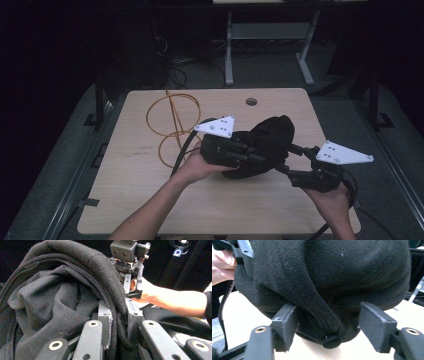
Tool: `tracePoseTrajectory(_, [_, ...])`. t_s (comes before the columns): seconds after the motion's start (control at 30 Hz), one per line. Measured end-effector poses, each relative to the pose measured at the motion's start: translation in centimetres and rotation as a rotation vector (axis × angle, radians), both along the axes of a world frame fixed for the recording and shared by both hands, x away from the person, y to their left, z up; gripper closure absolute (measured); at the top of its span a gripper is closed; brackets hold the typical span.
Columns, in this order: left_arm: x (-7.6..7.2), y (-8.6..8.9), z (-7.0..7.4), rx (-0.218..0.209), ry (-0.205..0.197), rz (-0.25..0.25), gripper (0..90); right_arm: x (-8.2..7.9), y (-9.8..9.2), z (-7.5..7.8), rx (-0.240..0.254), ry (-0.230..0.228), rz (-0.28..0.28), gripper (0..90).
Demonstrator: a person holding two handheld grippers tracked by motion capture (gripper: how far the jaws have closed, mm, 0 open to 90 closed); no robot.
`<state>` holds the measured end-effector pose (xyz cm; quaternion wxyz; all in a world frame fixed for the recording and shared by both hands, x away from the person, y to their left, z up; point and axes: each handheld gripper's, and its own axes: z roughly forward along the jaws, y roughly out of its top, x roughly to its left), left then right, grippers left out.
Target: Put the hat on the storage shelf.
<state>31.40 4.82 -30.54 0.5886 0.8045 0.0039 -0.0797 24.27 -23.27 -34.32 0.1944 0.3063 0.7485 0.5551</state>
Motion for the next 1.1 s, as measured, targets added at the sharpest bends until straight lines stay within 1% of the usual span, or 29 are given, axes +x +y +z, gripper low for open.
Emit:
tracePoseTrajectory(0.03, [0.0,0.0,0.0,-0.001,0.0,-0.001,77.9,0.0,0.1,0.0,-0.007,-0.006,0.001,38.2])
tracePoseTrajectory(0.17, [0.0,-0.2,0.0,-0.006,0.008,-0.007,78.0,0.1,0.3,0.0,-0.017,-0.027,0.003,50.9])
tracePoseTrajectory(0.2, [-0.1,-0.3,0.0,-0.006,0.007,-0.012,78.0,0.1,0.5,0.0,-0.022,-0.039,0.007,57.2])
tracePoseTrajectory(0.23, [-0.1,-0.3,0.0,-0.006,0.007,-0.012,78.0,0.1,0.5,0.0,-0.022,-0.039,0.007,57.2])
tracePoseTrajectory(0.3, [-0.1,-0.3,0.0,-0.001,0.004,-0.019,77.9,0.1,0.8,0.0,-0.029,-0.051,0.015,65.4])
tracePoseTrajectory(0.33, [-0.1,-0.2,0.1,-0.007,0.01,-0.012,77.9,0.0,1.0,0.1,-0.042,-0.065,0.023,73.7])
tracePoseTrajectory(0.37, [-0.1,-0.2,0.1,-0.007,0.01,-0.012,77.8,0.0,1.0,0.1,-0.042,-0.065,0.023,73.7])
tracePoseTrajectory(0.4, [0.0,-0.1,0.1,-0.01,0.013,-0.011,77.8,0.0,1.0,0.1,-0.044,-0.067,0.026,78.4])
tracePoseTrajectory(0.47, [0.2,0.1,0.1,-0.015,0.018,-0.003,77.7,-0.1,1.0,0.1,-0.044,-0.073,0.032,83.0])
tracePoseTrajectory(0.5, [0.3,0.2,0.1,-0.013,0.016,-0.003,77.6,-0.1,1.0,0.2,-0.045,-0.072,0.033,84.2])
tracePoseTrajectory(0.53, [0.3,0.2,0.0,-0.017,0.026,-0.001,77.5,-0.1,1.0,0.3,-0.047,-0.073,0.033,84.9])
tracePoseTrajectory(0.63, [0.4,0.4,-0.1,-0.023,0.036,0.009,76.6,-0.2,1.0,0.5,-0.053,-0.077,0.03,86.0])
tracePoseTrajectory(0.67, [0.6,0.6,-0.2,-0.018,0.031,0.021,75.3,-0.2,0.9,0.8,-0.056,-0.084,0.026,86.3])
tracePoseTrajectory(0.7, [0.6,0.6,-0.2,-0.018,0.031,0.021,74.6,-0.2,0.9,0.9,-0.056,-0.087,0.025,86.5])
tracePoseTrajectory(0.77, [0.7,1.0,-0.3,-0.017,0.035,0.038,73.0,-0.2,0.9,1.2,-0.059,-0.096,0.024,86.7])
tracePoseTrajectory(0.83, [0.7,1.2,-0.3,-0.007,0.031,0.048,71.7,-0.1,0.9,1.5,-0.064,-0.101,0.026,86.8])
tracePoseTrajectory(0.9, [0.7,1.3,-0.4,-0.008,0.029,0.055,70.0,-0.1,1.0,1.6,-0.068,-0.103,0.026,86.8])
tracePoseTrajectory(0.93, [0.8,1.5,-0.4,-0.008,0.029,0.067,69.4,0.0,1.0,1.9,-0.063,-0.105,0.03,86.9])
tracePoseTrajectory(1.1, [0.9,2.0,-0.4,-0.006,0.027,0.083,66.7,0.1,1.1,2.4,-0.06,-0.102,0.034,87.0])
